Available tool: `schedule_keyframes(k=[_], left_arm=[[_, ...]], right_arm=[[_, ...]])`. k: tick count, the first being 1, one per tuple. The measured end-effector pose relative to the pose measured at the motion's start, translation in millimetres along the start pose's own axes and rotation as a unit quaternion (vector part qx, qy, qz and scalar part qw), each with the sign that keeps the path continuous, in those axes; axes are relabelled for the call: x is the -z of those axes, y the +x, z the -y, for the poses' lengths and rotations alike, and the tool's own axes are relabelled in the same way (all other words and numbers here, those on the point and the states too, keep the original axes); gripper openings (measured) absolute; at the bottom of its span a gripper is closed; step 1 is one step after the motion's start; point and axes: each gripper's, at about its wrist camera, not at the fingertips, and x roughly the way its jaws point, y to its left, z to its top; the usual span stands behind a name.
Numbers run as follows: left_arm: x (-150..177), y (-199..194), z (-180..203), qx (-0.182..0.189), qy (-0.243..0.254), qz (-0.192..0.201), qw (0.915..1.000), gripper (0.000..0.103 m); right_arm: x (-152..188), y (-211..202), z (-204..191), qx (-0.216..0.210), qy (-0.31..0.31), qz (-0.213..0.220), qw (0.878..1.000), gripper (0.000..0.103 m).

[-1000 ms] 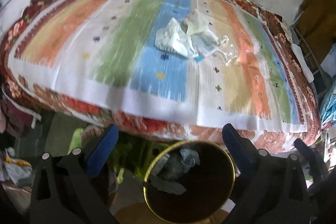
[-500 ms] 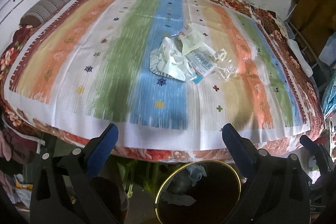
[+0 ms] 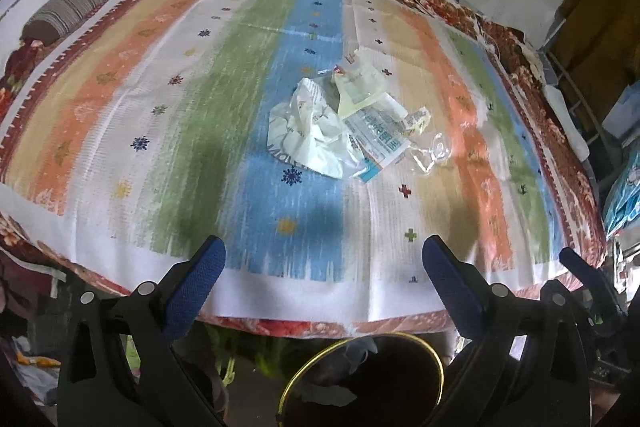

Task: Collect trash
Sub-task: 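Move both open tools from the bin toward the trash pile on the sheet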

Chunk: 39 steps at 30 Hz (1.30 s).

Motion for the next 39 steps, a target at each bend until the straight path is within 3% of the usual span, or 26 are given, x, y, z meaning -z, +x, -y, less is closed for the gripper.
schedule_keyframes(k=[10, 17, 25, 39], left_arm=[[-21, 27, -11, 0.001, -0.006, -0.005, 1.0, 0.095], [-30, 49, -21, 0.002, -0.008, -0.018, 0.9998, 0.093], [-31, 75, -20, -0.023, 0.021, -0.026, 0.9992, 0.092], [-42, 103, -31, -0.027, 0.008, -0.037, 0.9989, 0.092]], right_arm=[[-21, 42, 7, 0.006, -0.002, 0.002, 1.0, 0.094], [-33, 69, -1, 0.035, -0.074, 0.017, 0.996, 0.094], [-37, 99, -3, 0.04, -0.089, -0.001, 0.995, 0.094], [-51, 150, -1, 0.071, -0.108, -0.025, 0.991, 0.094]])
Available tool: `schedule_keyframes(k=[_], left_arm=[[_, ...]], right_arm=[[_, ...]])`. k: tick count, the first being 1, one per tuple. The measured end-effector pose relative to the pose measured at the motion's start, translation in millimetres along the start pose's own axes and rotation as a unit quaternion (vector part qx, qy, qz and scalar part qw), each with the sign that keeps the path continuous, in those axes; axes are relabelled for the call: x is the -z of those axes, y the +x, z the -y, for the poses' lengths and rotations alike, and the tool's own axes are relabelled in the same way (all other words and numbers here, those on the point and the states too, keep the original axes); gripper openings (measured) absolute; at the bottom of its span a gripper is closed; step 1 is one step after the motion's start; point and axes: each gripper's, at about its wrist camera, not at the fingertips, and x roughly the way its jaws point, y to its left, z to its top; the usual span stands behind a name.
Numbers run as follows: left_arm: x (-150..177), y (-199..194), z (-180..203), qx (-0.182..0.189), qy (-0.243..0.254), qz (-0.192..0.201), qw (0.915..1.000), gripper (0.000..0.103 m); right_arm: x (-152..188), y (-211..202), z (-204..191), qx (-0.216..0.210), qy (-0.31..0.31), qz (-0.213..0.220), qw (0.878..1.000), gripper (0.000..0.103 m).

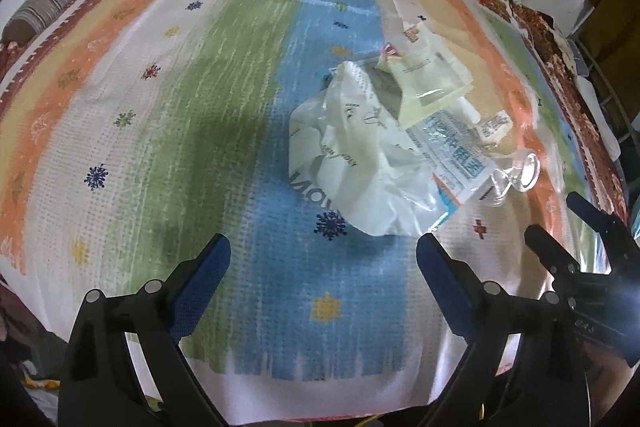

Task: Collect trash
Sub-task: 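Move both open tools from the bin toward the trash pile on the sheet, then grasp the white plastic bag with the left tool while the right tool grasps the clear plastic container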

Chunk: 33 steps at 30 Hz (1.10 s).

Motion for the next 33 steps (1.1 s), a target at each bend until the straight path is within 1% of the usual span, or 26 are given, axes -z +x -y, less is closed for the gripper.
schedule_keyframes(k=[3, 7, 11, 15, 21, 27, 32, 33], left_arm=[[-3, 5, -6, 0.0, -0.007, -0.001, 1.0, 0.092], [-5, 14, -8, -0.002, -0.01, -0.008, 0.9999, 0.092], [-7, 18, -2, 0.007, -0.006, -0.01, 0.9999, 0.092], [-9, 22, 4, 0.011, 0.005, -0.011, 0.9999, 0.092], [-13, 32, -1, 0.004, -0.002, -0.016, 0.9999, 0.092], [-16, 34, -7, 0.001, -0.01, -0.012, 0.9999, 0.092], [-22, 32, -13, 0.01, -0.028, -0.006, 0.9996, 0.087], [-23, 32, -14, 0.013, -0.031, -0.004, 0.9994, 0.085]], right_arm=[[-4, 9, 6, 0.0, 0.013, -0.004, 1.0, 0.094], [-11, 22, 12, -0.02, 0.041, -0.017, 0.999, 0.094], [-17, 34, 8, -0.018, 0.036, -0.02, 0.999, 0.094], [-19, 47, 9, -0.016, 0.045, -0.027, 0.999, 0.094], [-23, 58, 11, -0.007, 0.053, -0.033, 0.998, 0.094], [-29, 61, 14, -0.008, 0.06, -0.03, 0.998, 0.094], [-31, 66, 14, -0.008, 0.076, -0.043, 0.996, 0.093], [-31, 67, 14, -0.005, 0.076, -0.045, 0.996, 0.093]])
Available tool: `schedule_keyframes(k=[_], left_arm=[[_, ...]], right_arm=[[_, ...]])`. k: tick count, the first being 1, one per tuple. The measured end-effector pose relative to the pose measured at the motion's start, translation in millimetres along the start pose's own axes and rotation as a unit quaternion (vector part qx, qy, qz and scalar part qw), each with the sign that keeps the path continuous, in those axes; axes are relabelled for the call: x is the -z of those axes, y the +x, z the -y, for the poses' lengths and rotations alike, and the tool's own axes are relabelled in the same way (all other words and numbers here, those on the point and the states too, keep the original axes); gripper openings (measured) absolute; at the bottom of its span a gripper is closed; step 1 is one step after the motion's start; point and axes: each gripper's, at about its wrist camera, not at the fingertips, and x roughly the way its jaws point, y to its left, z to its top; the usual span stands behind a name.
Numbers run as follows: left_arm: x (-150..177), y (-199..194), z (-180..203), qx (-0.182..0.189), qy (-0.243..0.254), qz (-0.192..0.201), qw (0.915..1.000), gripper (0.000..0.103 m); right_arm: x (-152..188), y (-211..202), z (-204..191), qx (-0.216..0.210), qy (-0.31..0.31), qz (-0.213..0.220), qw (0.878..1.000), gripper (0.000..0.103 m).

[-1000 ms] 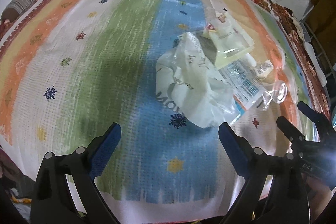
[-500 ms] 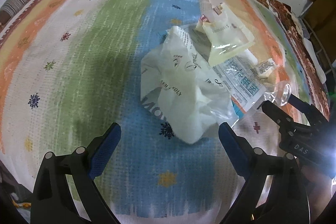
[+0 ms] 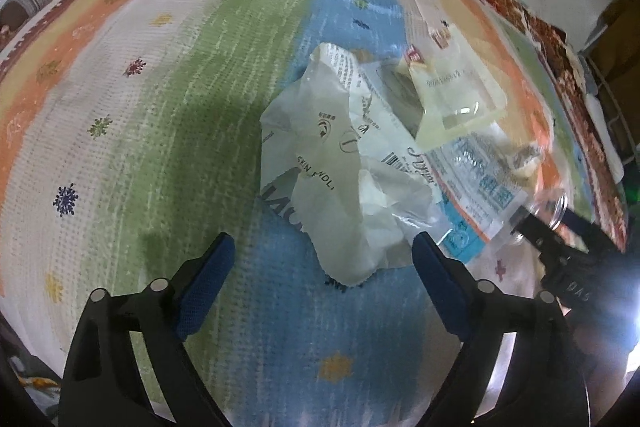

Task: Collect trash
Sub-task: 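Grasp the white plastic bag with the left tool while the right tool grasps the clear plastic container, then carry the white bag in the left tool and the clear container in the right tool over the bin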

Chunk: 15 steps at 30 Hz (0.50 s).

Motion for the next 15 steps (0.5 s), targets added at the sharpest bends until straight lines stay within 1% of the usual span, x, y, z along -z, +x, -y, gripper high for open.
schedule_keyframes(k=[2, 3, 4, 5, 6, 7, 8, 12, 15], left_arm=[[-1, -1, -2, 0.006, -0.007, 0.004, 1.0, 0.077], [-2, -1, -3, 0.007, -0.009, 0.003, 0.9999, 0.069], [-2, 0, -4, 0.008, -0.012, 0.001, 0.9999, 0.059], [-2, 1, -4, 0.009, -0.015, -0.001, 0.9998, 0.053], [-2, 2, -5, 0.011, -0.017, -0.003, 0.9998, 0.04], [-1, 2, -6, 0.011, -0.018, -0.003, 0.9998, 0.03], [0, 2, -6, 0.01, -0.017, -0.003, 0.9998, 0.026], [-2, -4, -5, -0.002, -0.01, 0.014, 0.9998, 0.012], [-4, -10, -7, -0.003, -0.013, 0.02, 0.9997, 0.007]], right_arm=[[-2, 0, -2, -0.001, 0.002, -0.002, 1.0, 0.089], [-2, 1, -2, -0.002, 0.002, -0.003, 1.0, 0.088], [-3, 1, -2, -0.003, 0.002, -0.004, 1.0, 0.087], [-3, 1, -2, -0.003, 0.002, -0.005, 1.0, 0.084], [-3, 1, -3, -0.003, 0.002, -0.006, 1.0, 0.082], [-4, 2, -2, -0.003, 0.003, -0.008, 1.0, 0.077], [-4, 3, -2, -0.004, 0.003, -0.01, 1.0, 0.074], [-3, 2, -1, -0.009, 0.004, -0.015, 1.0, 0.074], [-2, 0, 3, -0.013, 0.009, -0.016, 1.0, 0.074]])
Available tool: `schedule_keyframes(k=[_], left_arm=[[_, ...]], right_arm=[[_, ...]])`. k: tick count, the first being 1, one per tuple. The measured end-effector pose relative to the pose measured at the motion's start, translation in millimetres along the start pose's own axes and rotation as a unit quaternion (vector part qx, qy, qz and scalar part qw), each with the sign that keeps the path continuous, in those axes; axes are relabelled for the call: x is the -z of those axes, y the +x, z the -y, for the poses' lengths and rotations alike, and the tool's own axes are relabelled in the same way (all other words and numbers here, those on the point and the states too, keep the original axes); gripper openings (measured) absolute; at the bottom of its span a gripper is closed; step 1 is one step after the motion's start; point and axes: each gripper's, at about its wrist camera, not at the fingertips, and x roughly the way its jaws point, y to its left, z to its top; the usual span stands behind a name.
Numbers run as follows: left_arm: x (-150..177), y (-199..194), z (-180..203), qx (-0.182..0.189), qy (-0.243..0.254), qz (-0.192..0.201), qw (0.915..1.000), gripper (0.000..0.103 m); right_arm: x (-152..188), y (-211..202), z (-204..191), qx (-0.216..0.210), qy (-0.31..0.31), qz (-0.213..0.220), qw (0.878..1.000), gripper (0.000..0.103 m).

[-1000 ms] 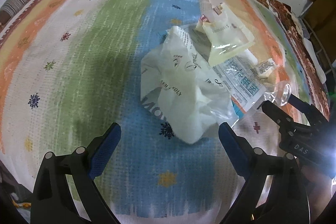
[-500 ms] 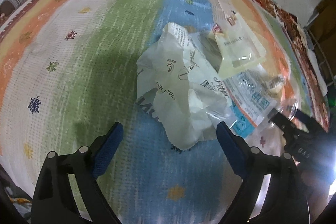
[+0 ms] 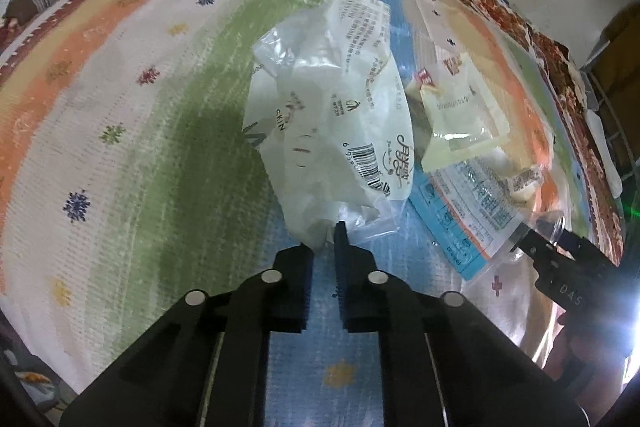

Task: Collect trash
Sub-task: 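Carry the white bag in the left tool and the clear container in the right tool over the bin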

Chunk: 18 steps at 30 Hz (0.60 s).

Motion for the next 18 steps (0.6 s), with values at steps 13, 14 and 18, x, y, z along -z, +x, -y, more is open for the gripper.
schedule_keyframes(k=[13, 14, 18], left_arm=[[-1, -26, 12, 0.003, 0.023, 0.015, 0.9996, 0.004], [-1, -30, 15, 0.005, 0.025, 0.016, 0.9996, 0.004], [4, -43, 28, 0.008, 0.039, 0.02, 0.999, 0.004]], right_arm=[[10, -35, 24, -0.007, 0.037, 0.003, 0.999, 0.074], [10, -39, 24, -0.006, 0.035, 0.004, 0.999, 0.074], [12, -61, 20, -0.003, 0.026, 0.013, 1.0, 0.074]])
